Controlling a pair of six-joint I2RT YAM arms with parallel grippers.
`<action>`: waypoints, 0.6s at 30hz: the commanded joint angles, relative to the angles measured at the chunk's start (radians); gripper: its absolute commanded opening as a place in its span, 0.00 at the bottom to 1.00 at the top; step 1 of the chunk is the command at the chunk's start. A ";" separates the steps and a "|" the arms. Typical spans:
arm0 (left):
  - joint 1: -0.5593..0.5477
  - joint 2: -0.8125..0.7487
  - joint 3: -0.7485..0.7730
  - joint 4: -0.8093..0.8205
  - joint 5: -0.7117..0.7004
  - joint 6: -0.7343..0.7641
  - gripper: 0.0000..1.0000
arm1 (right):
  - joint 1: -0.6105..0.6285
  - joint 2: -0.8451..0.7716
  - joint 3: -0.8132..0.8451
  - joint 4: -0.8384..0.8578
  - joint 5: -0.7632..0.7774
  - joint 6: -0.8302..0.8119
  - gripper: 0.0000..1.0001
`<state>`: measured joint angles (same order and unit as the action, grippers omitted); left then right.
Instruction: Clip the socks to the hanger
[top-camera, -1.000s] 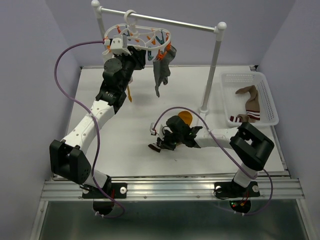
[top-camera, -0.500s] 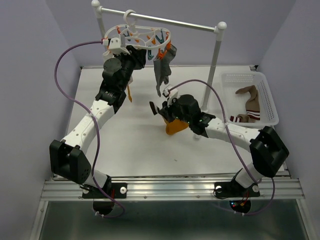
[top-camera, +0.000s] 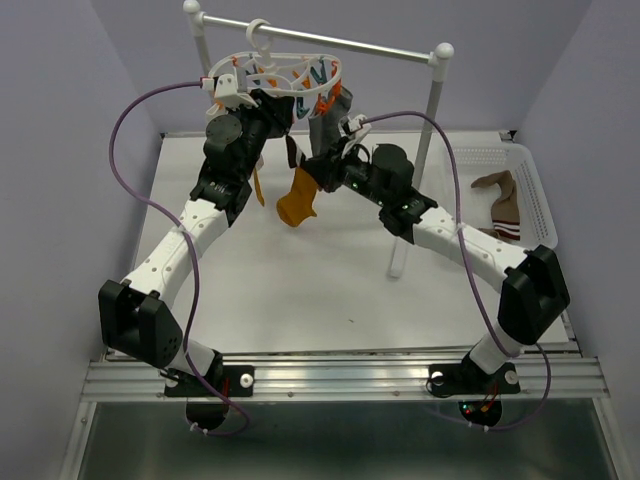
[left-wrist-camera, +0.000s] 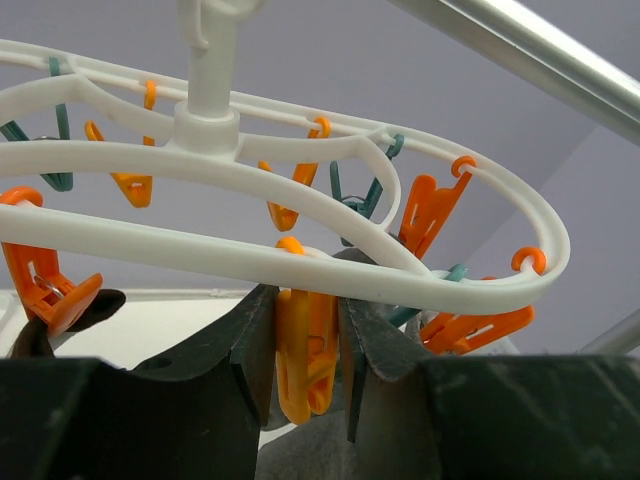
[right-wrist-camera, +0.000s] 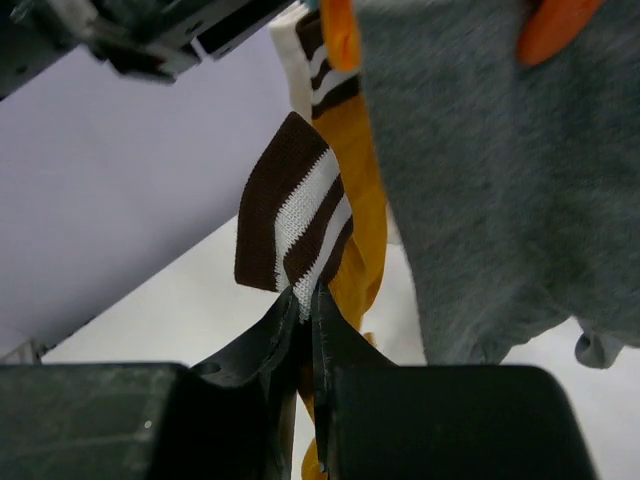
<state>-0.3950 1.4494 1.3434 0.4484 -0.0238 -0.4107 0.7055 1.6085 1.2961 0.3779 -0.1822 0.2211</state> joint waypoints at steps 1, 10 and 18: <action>0.008 -0.009 0.054 0.044 0.007 -0.016 0.00 | -0.063 0.047 0.092 0.062 -0.082 0.113 0.04; 0.008 -0.018 0.056 0.044 0.005 -0.019 0.00 | -0.092 0.102 0.161 0.076 -0.154 0.164 0.04; 0.008 -0.011 0.060 0.046 0.005 -0.023 0.00 | -0.110 0.126 0.189 0.144 -0.212 0.234 0.05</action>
<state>-0.3912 1.4498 1.3434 0.4484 -0.0154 -0.4252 0.6022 1.7287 1.4265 0.4129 -0.3470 0.4046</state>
